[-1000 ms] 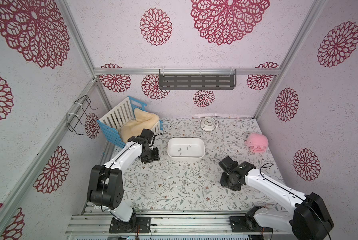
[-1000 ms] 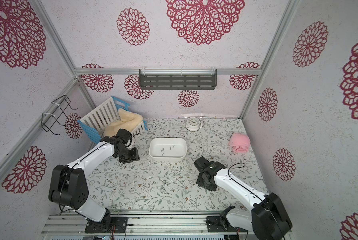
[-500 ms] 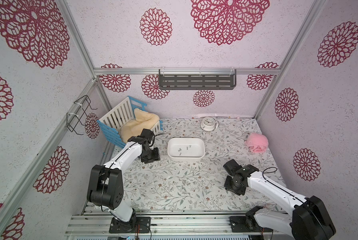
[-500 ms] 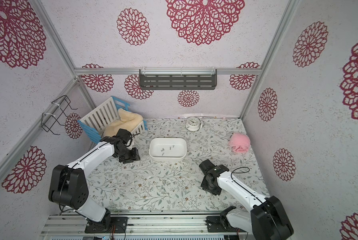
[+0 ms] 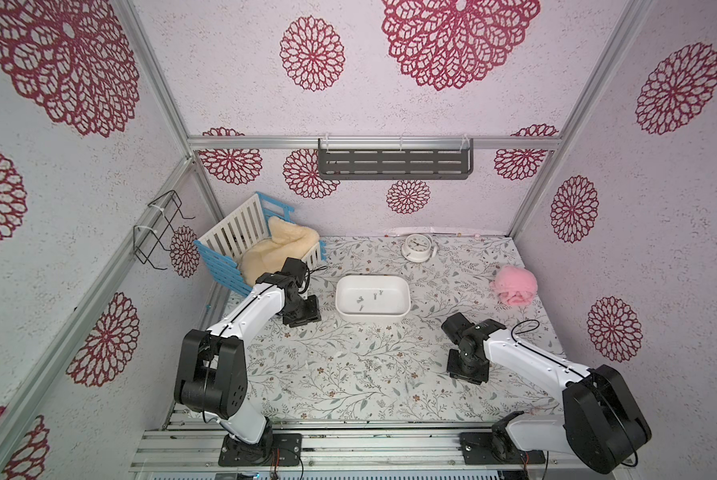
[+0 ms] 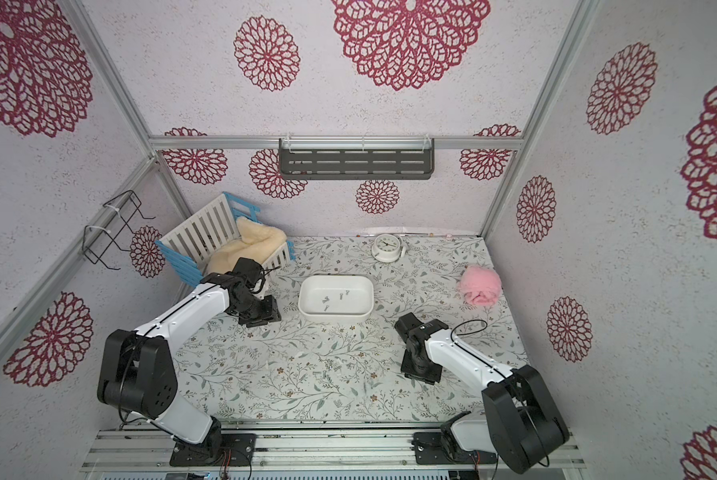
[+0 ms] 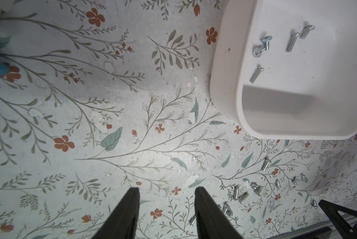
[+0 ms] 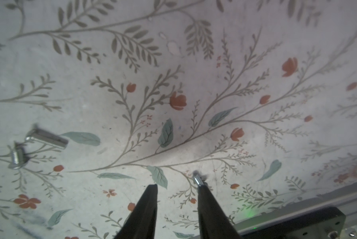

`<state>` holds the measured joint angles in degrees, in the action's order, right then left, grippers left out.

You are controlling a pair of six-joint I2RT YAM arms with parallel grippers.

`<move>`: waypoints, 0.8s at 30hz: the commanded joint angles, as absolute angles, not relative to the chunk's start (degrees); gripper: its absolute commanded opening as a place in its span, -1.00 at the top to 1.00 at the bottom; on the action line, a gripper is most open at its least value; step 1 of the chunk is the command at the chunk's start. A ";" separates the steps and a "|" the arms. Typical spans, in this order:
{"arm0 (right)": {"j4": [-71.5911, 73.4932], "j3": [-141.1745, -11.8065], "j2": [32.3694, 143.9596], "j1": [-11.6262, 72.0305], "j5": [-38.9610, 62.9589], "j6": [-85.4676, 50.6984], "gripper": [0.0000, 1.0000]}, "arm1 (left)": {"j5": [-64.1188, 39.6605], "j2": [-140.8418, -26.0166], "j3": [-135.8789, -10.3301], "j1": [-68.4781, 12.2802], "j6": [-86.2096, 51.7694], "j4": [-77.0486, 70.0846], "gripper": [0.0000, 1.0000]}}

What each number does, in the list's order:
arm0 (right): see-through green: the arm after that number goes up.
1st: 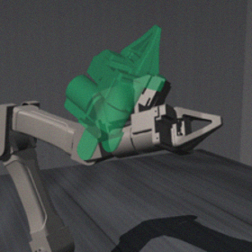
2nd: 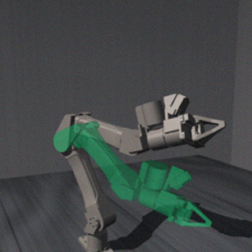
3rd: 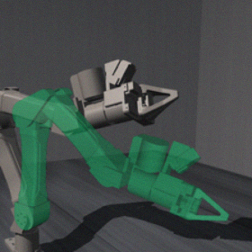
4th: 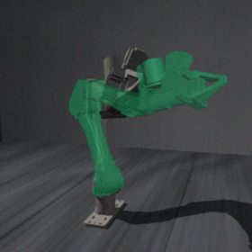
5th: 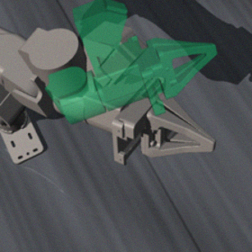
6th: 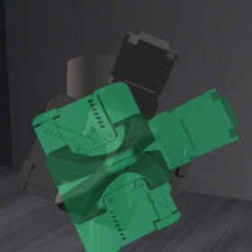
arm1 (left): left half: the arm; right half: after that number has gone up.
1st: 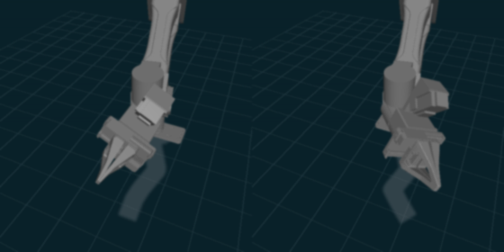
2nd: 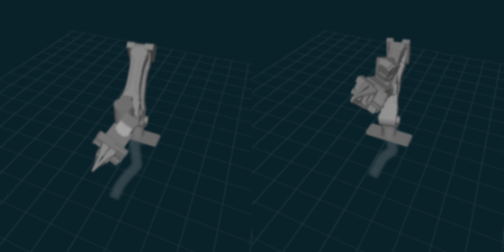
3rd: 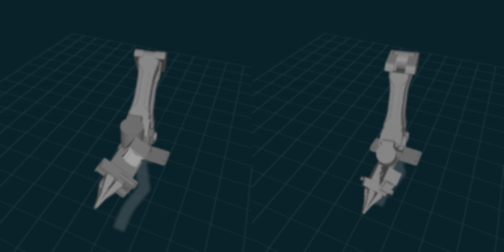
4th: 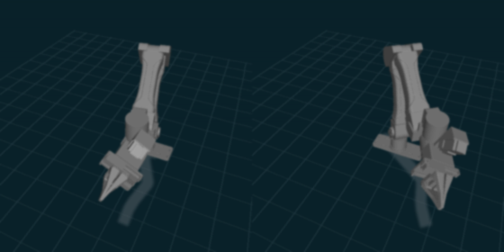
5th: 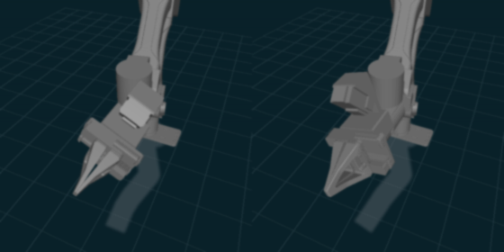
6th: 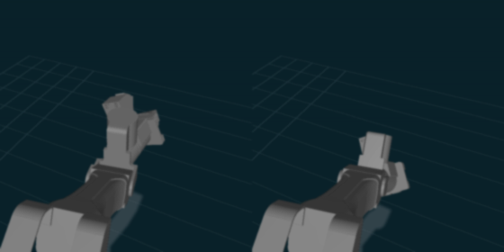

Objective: Put the screws on the desktop into the storage box
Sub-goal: Pick up the screw from the center of the board.

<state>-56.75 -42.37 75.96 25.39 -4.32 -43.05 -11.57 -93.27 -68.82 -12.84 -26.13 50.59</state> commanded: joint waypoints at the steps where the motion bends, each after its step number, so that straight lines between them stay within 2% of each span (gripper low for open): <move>1: -55.61 -45.81 73.81 24.97 -5.15 -42.24 0.26 | -12.22 -93.78 -68.25 -12.81 -25.88 49.85 0.02; 4: -55.81 -48.46 73.28 24.95 -6.27 -42.62 0.26 | -11.88 -93.44 -68.11 -15.16 -26.30 49.95 0.03; 10: -55.81 -54.03 71.78 22.60 -8.85 -43.76 0.25 | -11.44 -90.85 -68.70 -25.88 -28.87 50.38 0.03; 16: -55.96 -58.27 71.63 16.07 -9.63 -41.31 0.21 | -10.73 -91.76 -74.42 -37.85 -30.65 53.38 0.03; 24: -53.37 -61.24 72.07 4.04 -7.08 -36.75 0.15 | -12.13 -99.96 -83.25 -49.93 -30.35 53.46 0.04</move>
<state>-55.37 -59.29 73.12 7.07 -7.62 -39.72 -11.55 -96.40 -81.47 -47.07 -30.28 52.58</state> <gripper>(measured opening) 0.423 0.482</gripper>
